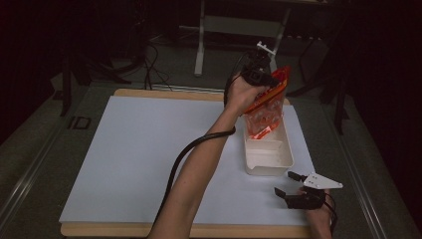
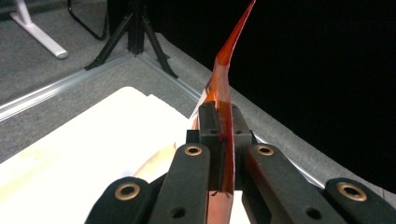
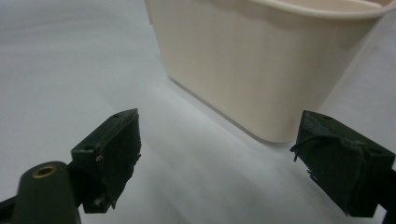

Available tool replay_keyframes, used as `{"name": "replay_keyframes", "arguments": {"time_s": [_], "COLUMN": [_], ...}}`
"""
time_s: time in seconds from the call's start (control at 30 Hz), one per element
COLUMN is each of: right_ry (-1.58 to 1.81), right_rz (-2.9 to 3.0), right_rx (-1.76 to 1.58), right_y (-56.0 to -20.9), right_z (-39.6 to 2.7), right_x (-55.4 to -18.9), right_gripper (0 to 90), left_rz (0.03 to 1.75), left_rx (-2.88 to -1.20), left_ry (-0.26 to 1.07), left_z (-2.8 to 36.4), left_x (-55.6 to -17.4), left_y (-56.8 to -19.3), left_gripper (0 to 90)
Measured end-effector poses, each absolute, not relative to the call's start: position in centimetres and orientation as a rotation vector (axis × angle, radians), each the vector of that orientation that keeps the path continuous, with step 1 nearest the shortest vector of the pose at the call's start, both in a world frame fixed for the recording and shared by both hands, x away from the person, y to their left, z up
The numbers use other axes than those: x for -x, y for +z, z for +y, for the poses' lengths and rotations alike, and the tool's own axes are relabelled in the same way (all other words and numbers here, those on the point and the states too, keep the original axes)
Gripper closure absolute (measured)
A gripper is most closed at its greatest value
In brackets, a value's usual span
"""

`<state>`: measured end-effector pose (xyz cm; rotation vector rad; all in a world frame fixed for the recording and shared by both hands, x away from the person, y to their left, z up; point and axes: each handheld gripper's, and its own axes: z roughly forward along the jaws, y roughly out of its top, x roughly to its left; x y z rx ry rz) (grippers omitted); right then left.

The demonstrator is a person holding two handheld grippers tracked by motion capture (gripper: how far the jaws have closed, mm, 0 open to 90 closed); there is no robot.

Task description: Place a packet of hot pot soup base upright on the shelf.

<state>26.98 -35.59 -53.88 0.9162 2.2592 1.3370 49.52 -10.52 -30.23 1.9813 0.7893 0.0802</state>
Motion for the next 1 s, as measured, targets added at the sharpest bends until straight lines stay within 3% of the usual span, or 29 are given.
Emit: {"name": "replay_keyframes", "arguments": {"time_s": [0.43, 1.0], "right_ry": [1.347, 1.359], "right_rz": [2.257, 2.254], "right_rx": [-0.921, -0.920], "right_y": [-53.9, -53.9], "right_z": [-35.7, -35.8], "right_x": [-27.0, -27.0], "right_gripper": [14.0, 14.0], "left_rz": [0.818, 0.802], "left_rx": [-2.078, -2.111], "left_ry": [0.171, 0.111], "left_z": [-13.1, -17.2], "left_x": [-49.9, -50.2], "left_y": [-31.2, -34.6], "left_gripper": [90.0, 90.0]}}
